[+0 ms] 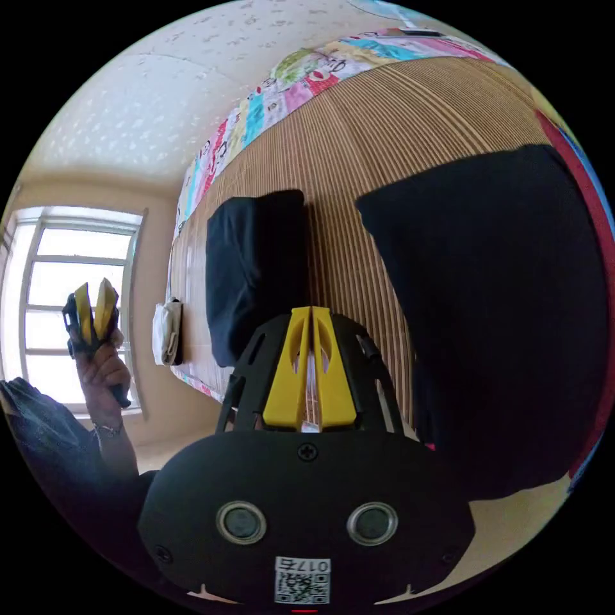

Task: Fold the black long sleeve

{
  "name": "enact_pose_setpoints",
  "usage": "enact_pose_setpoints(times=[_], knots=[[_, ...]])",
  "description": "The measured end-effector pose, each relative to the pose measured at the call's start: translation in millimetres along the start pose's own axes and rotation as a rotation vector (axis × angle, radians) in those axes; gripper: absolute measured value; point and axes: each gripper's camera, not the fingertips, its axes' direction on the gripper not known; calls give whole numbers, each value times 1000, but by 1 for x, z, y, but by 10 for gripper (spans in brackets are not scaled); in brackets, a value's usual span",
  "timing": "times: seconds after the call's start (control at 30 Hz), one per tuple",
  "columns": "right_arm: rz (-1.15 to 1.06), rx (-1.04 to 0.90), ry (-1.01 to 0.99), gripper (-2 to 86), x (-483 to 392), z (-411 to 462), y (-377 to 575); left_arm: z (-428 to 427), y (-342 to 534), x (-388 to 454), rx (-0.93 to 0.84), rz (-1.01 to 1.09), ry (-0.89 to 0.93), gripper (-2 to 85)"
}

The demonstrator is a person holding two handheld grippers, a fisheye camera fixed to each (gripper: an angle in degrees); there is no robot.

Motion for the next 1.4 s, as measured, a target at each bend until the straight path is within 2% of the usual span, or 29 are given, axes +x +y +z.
enact_pose_setpoints(times=[0.07, 0.2, 0.27, 0.37, 0.47, 0.53, 0.57, 0.63, 0.73, 0.87, 0.9, 0.97, 1.1, 1.23, 1.4], knots=[[49, -24, -104, 17, 26, -7, 20, -13, 14, -20, 47, -49, -91, 91], [82, -90, -265, 45, 44, -5, 43, -61, 55, -94, 157, -222, -469, 165], [99, -138, -397, 70, 47, 3, 54, -68, 69, -132, 130, -280, -549, 197], [138, -182, -525, 101, 51, 17, 67, -55, 96, -205, -2, -371, -392, 209], [187, -233, -546, 152, 56, 35, 73, -49, 125, -233, -8, -400, -269, 160], [199, -254, -594, 189, 55, 43, 73, -18, 135, -250, -130, -466, -74, 122], [207, -256, -639, 218, 55, 47, 71, -13, 138, -251, -132, -483, -48, 108], [235, -247, -726, 264, 54, 52, 65, -4, 147, -238, -79, -520, 19, 72], [295, -202, -911, 308, 52, 59, 48, 8, 144, -191, -55, -475, 71, 66], [320, -156, -1095, 277, 29, 55, -1, 25, 133, -119, -116, -391, 24, 66], [334, -170, -1086, 271, 26, 53, -8, 29, 128, -93, -122, -341, -16, 70], [215, -186, -1057, 249, 0, 29, -39, 24, 119, -58, -80, -245, -84, 80], [55, -103, -1029, 222, -43, -46, -83, 1, 97, -18, -3, -128, 44, 118], [-132, 36, -954, 197, -68, -154, -107, -31, 92, 1, 0, -138, -72, 122], [-107, 191, -832, 172, -23, -219, -86, -54, 96, -13, -15, -223, -122, 116]])
